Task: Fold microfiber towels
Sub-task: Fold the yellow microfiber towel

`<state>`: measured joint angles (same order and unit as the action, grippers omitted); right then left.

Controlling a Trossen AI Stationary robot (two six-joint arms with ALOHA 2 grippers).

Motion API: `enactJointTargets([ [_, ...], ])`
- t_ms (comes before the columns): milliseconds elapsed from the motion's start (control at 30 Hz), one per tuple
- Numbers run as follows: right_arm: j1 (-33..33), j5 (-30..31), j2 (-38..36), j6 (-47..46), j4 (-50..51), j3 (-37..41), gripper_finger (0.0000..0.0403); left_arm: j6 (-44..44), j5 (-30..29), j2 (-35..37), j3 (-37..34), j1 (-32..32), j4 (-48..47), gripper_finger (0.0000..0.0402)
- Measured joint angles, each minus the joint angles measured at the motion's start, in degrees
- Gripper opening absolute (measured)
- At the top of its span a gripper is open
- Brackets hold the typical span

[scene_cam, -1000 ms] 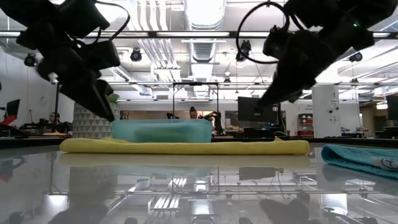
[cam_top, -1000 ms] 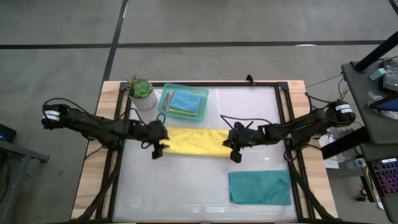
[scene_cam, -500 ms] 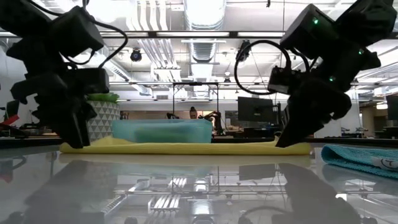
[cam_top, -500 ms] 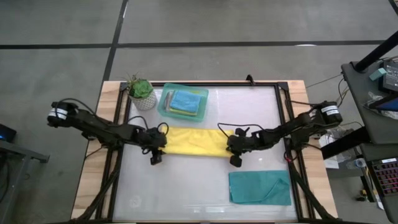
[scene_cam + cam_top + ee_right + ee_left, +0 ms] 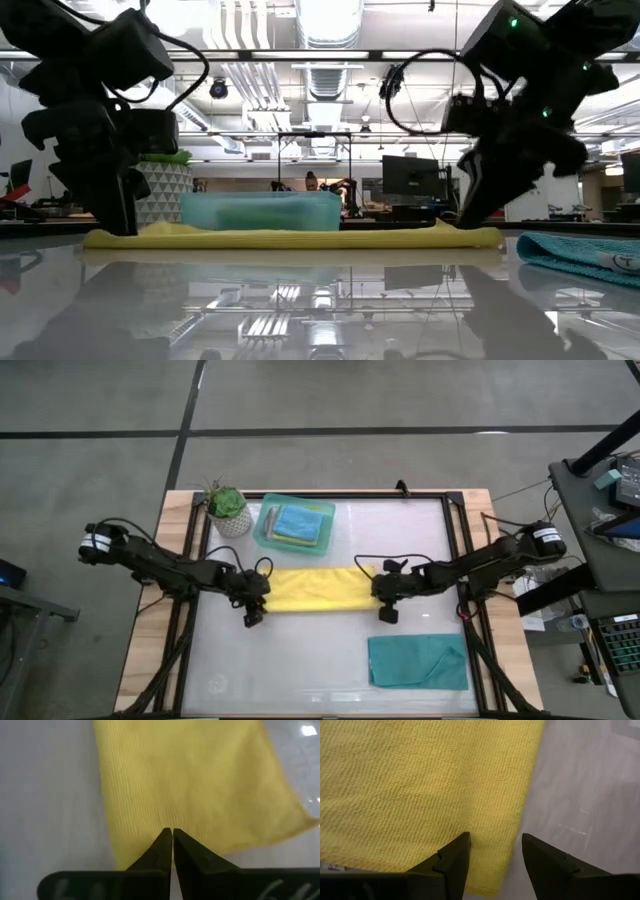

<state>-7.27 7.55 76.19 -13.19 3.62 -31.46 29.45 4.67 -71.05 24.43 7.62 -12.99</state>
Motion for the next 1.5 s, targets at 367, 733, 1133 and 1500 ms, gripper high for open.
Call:
enactJointTargets([
  [367,4.6,-0.9,-6.9,-29.6,2.6,-0.1,0.007,-0.3,-3.3,8.2,0.2,0.0,0.2,0.0166],
  [733,5.5,-2.4,-4.0,-45.4,7.7,1.0,0.0205,-3.1,-11.3,7.1,0.0,0.0,0.3,0.0166],
  [1133,6.8,-2.9,9.9,-42.0,-20.1,2.4,0.0248,-3.3,-11.6,5.8,-0.2,0.0,0.6,0.0166],
  [1500,7.2,-4.6,8.8,-42.1,-20.7,2.4,0.0111,-3.8,-11.6,6.0,-0.2,0.0,0.4,0.0166],
])
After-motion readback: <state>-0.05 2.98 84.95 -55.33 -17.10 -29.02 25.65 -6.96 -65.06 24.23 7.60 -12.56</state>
